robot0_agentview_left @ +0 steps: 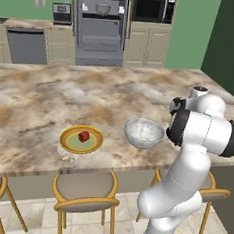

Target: Pick the chicken drumstick and bell pepper from their plates and place them in the bowl. Then put the bowl in the fridge.

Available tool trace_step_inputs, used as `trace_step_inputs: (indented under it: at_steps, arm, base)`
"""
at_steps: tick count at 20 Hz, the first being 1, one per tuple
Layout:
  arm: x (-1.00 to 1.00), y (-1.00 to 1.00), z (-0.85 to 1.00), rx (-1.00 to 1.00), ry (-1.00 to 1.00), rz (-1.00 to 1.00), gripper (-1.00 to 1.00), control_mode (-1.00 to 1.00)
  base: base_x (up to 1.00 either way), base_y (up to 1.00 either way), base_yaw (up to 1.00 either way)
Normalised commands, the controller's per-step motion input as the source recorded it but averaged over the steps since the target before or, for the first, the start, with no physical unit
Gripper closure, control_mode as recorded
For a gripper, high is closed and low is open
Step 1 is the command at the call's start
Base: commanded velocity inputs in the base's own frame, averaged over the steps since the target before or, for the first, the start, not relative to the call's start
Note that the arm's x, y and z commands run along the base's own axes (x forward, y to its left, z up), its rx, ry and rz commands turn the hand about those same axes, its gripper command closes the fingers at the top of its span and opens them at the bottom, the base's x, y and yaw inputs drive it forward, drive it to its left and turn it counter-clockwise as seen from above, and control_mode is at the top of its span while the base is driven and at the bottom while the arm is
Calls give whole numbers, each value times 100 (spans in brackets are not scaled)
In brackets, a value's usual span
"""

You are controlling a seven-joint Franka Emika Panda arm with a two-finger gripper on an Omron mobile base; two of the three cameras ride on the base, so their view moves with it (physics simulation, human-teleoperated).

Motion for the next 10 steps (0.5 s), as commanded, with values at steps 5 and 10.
trace_step_inputs:
  at_steps: [5,10]
  arm:
    - [33,-15,-27,-1,1,-1,-100,-100]
    - [38,-14,-20,0,4,0,-100,-100]
  base:
    - [0,0,0]
    - [0,0,0]
